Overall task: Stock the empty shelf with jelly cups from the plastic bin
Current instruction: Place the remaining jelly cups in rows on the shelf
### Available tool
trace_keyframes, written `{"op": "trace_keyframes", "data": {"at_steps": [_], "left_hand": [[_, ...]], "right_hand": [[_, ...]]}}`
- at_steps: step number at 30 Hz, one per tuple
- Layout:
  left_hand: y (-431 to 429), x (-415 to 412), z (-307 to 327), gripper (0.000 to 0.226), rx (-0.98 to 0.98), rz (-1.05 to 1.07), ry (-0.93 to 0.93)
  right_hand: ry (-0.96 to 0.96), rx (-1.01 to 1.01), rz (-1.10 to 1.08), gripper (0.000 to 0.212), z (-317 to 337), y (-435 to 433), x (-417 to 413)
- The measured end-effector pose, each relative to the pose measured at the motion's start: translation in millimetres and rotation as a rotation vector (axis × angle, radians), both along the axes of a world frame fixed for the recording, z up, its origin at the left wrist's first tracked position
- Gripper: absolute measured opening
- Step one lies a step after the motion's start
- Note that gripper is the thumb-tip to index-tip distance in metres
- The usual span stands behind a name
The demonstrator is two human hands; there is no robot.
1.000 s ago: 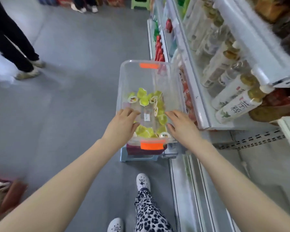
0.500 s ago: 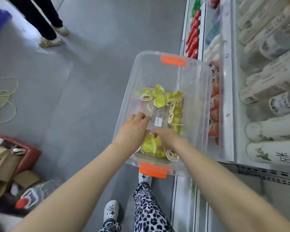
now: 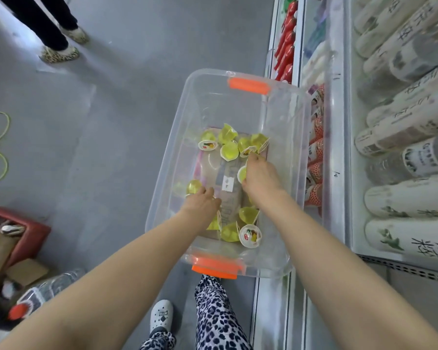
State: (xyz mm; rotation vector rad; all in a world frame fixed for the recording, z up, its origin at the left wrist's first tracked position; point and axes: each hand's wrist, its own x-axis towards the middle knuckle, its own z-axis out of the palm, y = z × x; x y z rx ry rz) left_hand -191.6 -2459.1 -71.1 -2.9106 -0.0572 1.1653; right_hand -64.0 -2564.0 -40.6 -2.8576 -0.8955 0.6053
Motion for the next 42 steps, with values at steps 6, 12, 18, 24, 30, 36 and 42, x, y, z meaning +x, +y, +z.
{"op": "trace_keyframes", "data": {"at_steps": [6, 12, 18, 24, 30, 36, 42], "left_hand": [[8.1, 11.7, -16.7, 0.042, 0.059, -0.077, -0.001], [9.9, 13.5, -17.2, 0.045, 0.06, -0.062, -0.062], [10.3, 15.3, -13.4, 0.052, -0.065, 0.09, -0.143], [10.3, 13.6, 20.4, 0.056, -0.3, 0.337, -0.265], [10.8, -12.8, 69.2, 0.064, -0.474, 0.457, -0.448], [3.6, -60.1, 115.7, 0.063, -0.575, 0.479, -0.612], [-12.3, -118.5, 165.3, 0.057, -0.591, 0.267, -0.755]], "right_hand": [[0.067, -0.087, 0.144, 0.045, -7.9, 18.0, 12.5], [0.028, -0.125, 0.156, 0.045, -11.5, 18.2, 22.8], [0.045, -0.093, 0.015, 0.045, -6.9, 5.2, 25.6], [0.264, 0.295, -0.174, 0.036, 29.3, -2.4, 13.6], [0.16, 0.536, -0.287, 0.024, 78.6, -37.0, -25.2], [-0.061, 0.634, -0.367, 0.03, 119.4, -74.0, -96.3], [-0.291, 0.674, -0.397, 0.028, 173.0, -114.3, -188.4]]}}
